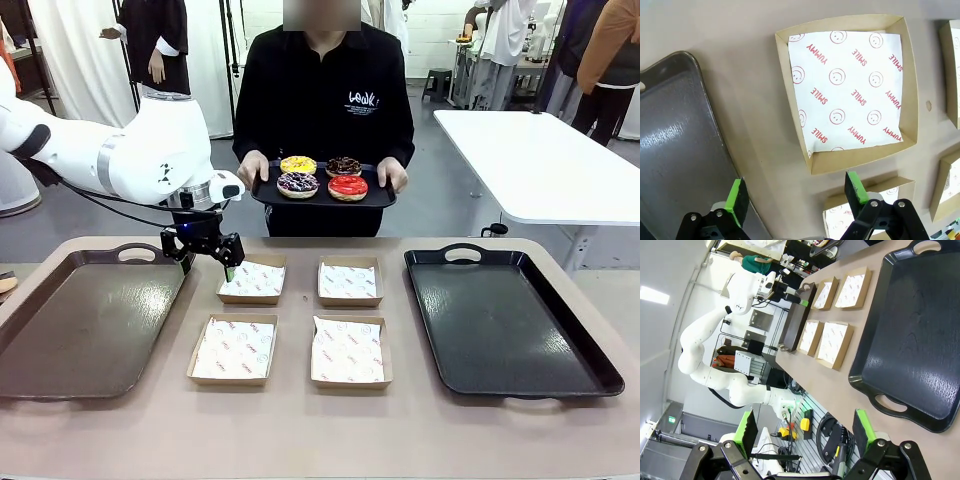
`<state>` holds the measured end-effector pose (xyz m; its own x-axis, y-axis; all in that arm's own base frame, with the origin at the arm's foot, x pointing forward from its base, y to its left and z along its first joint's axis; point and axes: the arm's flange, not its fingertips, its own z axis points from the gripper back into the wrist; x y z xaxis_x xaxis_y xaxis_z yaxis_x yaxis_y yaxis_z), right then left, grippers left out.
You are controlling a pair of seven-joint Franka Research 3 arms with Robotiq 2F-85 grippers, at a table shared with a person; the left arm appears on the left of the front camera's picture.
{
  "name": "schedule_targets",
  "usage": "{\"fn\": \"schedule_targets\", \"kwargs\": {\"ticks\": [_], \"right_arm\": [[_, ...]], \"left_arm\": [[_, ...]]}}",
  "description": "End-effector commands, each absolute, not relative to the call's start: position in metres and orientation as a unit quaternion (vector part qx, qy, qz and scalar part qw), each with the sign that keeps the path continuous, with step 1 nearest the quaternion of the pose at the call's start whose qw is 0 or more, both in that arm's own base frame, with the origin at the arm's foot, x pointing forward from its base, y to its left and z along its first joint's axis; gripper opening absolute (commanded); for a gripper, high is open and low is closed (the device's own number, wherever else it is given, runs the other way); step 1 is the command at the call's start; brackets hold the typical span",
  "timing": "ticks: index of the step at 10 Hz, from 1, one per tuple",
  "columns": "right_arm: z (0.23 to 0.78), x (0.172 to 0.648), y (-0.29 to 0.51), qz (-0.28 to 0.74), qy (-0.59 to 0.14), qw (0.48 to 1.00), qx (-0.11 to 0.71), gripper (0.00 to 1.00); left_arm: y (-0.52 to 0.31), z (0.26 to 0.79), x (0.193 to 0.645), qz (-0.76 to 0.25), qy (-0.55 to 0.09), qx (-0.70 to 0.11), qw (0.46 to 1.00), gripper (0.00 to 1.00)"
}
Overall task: Individually package the donuts and arrange them on the tray.
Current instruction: Pick up one Paper togo box.
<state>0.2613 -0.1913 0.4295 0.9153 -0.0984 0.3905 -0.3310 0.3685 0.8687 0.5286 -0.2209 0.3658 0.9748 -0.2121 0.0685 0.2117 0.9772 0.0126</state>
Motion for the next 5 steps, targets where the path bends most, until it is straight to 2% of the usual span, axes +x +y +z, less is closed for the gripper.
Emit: {"fn": "schedule_targets", "kwargs": {"ticks": [1,5], "right_arm": [[0.43,0.262,-0.192,0.076,-0.203,0.796,0.565,1.0],[0.43,0.262,-0.192,0.076,-0.203,0.796,0.565,1.0]], "left_arm": [[-0.228,0.362,0.543,-0.095,-0.043,0.006,0.994,1.0],[-0.225,0.348,0.577,-0.055,-0.054,-0.014,0.997,1.0]]}}
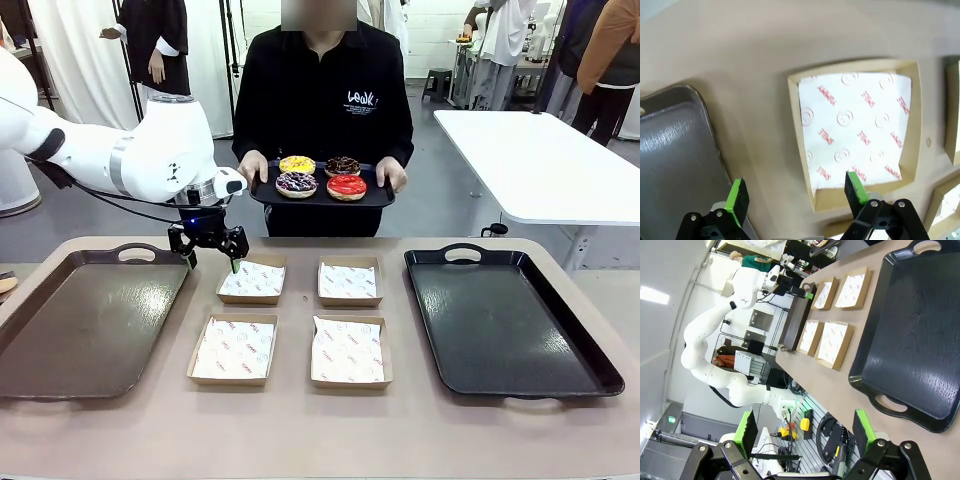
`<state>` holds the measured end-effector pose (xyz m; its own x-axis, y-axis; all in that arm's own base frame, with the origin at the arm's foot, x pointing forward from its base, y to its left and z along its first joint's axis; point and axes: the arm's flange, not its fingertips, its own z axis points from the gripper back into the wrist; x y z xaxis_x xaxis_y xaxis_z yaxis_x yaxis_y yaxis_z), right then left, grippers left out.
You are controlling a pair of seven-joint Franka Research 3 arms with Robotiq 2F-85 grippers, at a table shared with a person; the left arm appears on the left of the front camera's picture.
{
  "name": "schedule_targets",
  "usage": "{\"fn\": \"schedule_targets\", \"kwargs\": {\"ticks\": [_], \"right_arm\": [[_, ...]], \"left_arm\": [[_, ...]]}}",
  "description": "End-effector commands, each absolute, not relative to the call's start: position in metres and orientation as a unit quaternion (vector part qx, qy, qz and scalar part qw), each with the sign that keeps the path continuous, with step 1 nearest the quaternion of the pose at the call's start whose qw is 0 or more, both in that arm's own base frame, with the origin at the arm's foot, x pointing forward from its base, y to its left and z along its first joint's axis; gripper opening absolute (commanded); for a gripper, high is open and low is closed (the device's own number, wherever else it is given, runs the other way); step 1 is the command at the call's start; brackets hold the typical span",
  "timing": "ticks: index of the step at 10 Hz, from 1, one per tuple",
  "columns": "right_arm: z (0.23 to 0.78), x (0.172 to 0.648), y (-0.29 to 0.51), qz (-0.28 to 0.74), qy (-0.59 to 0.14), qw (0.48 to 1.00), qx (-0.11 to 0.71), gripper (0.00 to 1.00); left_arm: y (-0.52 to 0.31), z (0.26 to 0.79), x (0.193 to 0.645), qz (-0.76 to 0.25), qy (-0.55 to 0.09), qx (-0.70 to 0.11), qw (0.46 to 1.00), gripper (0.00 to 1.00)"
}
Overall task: Individually package the donuts and arrange them on the tray.
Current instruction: Pick up one Paper togo box.
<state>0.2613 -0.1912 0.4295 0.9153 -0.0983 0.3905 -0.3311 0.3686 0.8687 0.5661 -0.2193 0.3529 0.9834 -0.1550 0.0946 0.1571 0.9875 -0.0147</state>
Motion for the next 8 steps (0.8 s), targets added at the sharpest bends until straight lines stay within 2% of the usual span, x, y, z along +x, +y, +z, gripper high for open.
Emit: {"fn": "schedule_targets", "kwargs": {"ticks": [1,4,5,6,7,8], "right_arm": [[0.43,0.262,-0.192,0.076,-0.203,0.796,0.565,1.0],[0.43,0.262,-0.192,0.076,-0.203,0.796,0.565,1.0],[0.43,0.262,-0.192,0.076,-0.203,0.796,0.565,1.0],[0.43,0.262,-0.192,0.076,-0.203,0.796,0.565,1.0],[0.43,0.262,-0.192,0.076,-0.203,0.796,0.565,1.0],[0.43,0.262,-0.192,0.076,-0.203,0.796,0.565,1.0]], "left_arm": [[-0.225,0.342,0.587,-0.045,-0.05,-0.018,0.998,1.0],[-0.228,0.329,0.601,-0.054,-0.051,-0.024,0.997,0.98],[-0.227,0.328,0.602,-0.059,-0.052,-0.023,0.997,0.46],[-0.227,0.327,0.602,-0.058,-0.051,-0.023,0.997,0.44],[-0.227,0.326,0.602,-0.057,-0.05,-0.024,0.997,0.0],[-0.228,0.326,0.601,-0.057,-0.049,-0.025,0.997,0.0]]}}
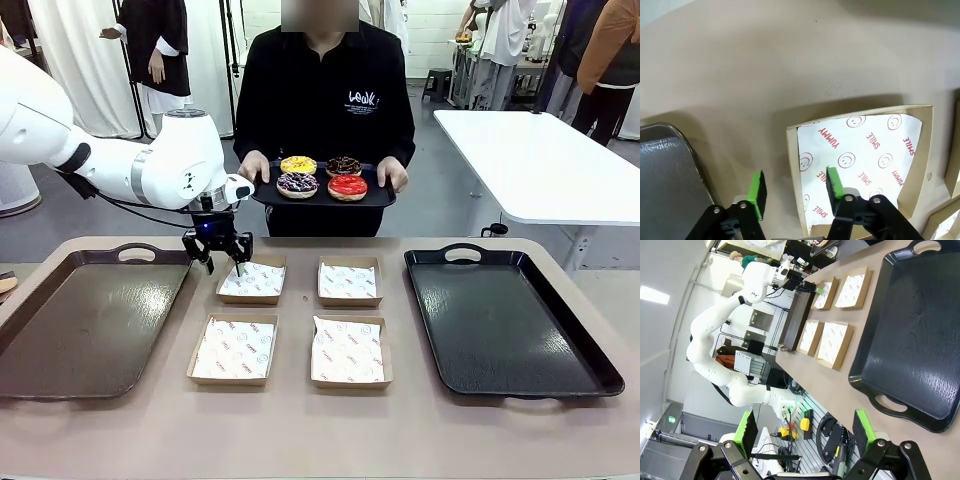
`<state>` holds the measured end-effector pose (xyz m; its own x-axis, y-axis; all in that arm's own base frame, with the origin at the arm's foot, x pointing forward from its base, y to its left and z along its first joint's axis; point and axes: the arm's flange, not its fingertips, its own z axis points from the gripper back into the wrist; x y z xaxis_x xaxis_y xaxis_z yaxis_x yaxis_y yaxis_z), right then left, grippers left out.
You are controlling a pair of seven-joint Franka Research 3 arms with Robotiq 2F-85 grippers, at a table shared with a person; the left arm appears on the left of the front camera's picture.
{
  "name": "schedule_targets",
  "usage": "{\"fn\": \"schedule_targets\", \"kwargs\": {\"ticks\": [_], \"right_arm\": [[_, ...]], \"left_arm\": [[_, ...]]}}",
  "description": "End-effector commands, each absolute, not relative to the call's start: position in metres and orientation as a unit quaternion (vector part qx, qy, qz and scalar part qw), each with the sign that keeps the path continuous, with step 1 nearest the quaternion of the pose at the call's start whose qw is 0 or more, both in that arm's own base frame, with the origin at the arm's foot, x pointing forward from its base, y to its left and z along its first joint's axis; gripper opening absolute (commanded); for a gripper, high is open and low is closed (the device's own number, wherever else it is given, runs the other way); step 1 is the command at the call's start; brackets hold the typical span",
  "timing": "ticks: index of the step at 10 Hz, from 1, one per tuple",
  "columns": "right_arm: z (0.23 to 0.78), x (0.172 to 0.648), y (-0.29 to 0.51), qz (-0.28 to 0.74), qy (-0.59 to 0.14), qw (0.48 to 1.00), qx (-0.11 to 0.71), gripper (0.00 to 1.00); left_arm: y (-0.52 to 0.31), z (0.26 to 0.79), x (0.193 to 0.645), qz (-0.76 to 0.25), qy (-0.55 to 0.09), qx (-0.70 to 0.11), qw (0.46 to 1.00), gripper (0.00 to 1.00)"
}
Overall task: Individually package the donuts and arrange them on the tray.
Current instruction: Pick up one Paper togo box.
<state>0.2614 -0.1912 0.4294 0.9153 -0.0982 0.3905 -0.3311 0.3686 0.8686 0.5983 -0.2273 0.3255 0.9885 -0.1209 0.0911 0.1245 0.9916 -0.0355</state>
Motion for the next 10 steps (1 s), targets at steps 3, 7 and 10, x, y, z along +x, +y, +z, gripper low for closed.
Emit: {"fn": "schedule_targets", "kwargs": {"ticks": [3,7,10], "right_arm": [[0.43,0.262,-0.192,0.076,-0.203,0.796,0.565,1.0],[0.43,0.262,-0.192,0.076,-0.203,0.796,0.565,1.0],[0.43,0.262,-0.192,0.076,-0.203,0.796,0.565,1.0]], "left_arm": [[-0.227,0.323,0.601,-0.06,-0.046,-0.026,0.997,0.1],[-0.227,0.323,0.601,-0.061,-0.042,-0.028,0.997,0.0],[-0.23,0.345,0.591,-0.058,-0.04,-0.046,0.996,0.0]]}}
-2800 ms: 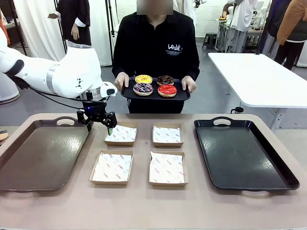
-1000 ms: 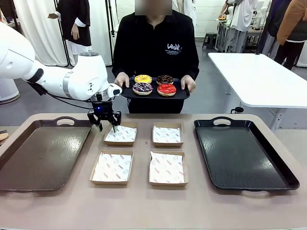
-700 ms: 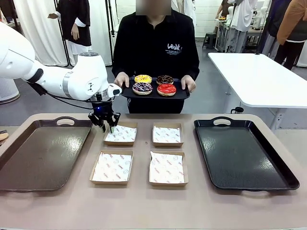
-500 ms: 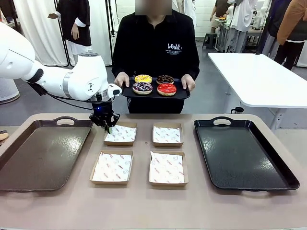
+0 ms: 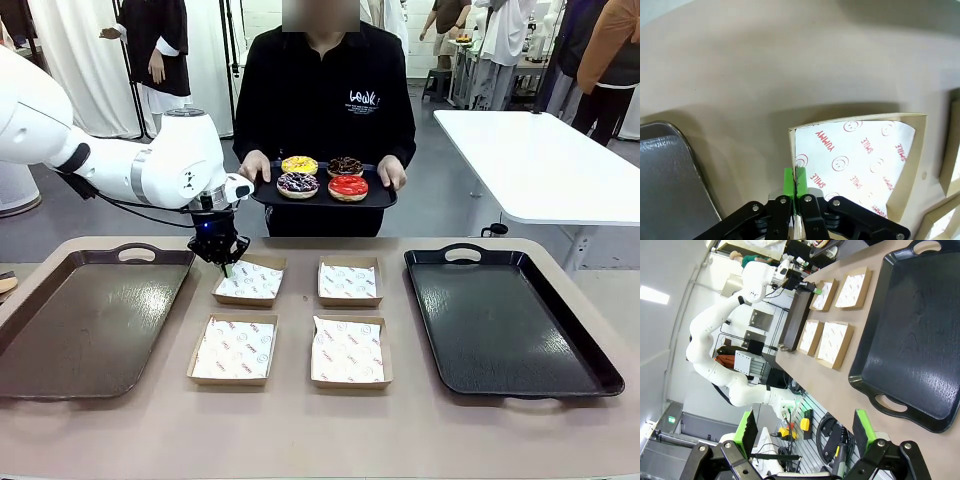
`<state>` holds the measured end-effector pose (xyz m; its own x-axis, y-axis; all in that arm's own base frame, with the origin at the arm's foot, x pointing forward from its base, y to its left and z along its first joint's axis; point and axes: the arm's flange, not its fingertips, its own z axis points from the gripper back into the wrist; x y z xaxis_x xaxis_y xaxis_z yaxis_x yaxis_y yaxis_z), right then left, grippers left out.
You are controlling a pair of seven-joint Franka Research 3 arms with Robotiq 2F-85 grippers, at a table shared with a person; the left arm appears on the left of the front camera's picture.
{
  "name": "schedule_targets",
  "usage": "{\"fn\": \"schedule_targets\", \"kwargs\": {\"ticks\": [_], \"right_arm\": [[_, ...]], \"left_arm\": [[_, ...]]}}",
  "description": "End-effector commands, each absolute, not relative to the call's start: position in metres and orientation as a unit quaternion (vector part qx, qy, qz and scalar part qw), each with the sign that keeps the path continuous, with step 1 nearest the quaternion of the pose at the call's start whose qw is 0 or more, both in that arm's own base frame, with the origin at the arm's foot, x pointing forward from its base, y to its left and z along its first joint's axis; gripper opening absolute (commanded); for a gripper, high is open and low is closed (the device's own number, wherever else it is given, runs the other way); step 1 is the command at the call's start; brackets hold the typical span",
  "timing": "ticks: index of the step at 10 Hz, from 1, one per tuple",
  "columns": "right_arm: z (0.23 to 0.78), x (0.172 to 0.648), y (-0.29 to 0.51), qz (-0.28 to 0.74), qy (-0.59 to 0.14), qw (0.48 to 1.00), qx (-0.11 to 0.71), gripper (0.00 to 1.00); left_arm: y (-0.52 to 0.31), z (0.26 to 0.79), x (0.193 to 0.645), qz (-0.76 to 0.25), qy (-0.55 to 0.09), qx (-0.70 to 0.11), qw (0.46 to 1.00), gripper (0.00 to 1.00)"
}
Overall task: Individually package the donuts and arrange them on the tray.
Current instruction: Pick up one Paper togo box.
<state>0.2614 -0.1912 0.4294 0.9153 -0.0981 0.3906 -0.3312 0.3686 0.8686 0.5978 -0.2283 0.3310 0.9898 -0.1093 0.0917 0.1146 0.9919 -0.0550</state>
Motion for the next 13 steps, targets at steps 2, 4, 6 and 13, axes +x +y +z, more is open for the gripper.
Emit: {"fn": "schedule_targets", "kwargs": {"ticks": [2,4,6,13], "right_arm": [[0.43,0.262,-0.192,0.076,-0.203,0.796,0.565,1.0],[0.43,0.262,-0.192,0.076,-0.203,0.796,0.565,1.0],[0.43,0.262,-0.192,0.076,-0.203,0.796,0.565,1.0],[0.43,0.262,-0.192,0.076,-0.203,0.796,0.565,1.0]], "left_arm": [[-0.236,0.389,0.568,-0.06,-0.038,-0.057,0.996,0.0],[-0.241,0.437,0.551,-0.043,-0.044,-0.062,0.996,0.0],[-0.247,0.474,0.548,-0.029,-0.06,-0.05,0.997,0.0],[-0.243,0.504,0.553,-0.015,-0.078,-0.064,0.995,0.0]]}}
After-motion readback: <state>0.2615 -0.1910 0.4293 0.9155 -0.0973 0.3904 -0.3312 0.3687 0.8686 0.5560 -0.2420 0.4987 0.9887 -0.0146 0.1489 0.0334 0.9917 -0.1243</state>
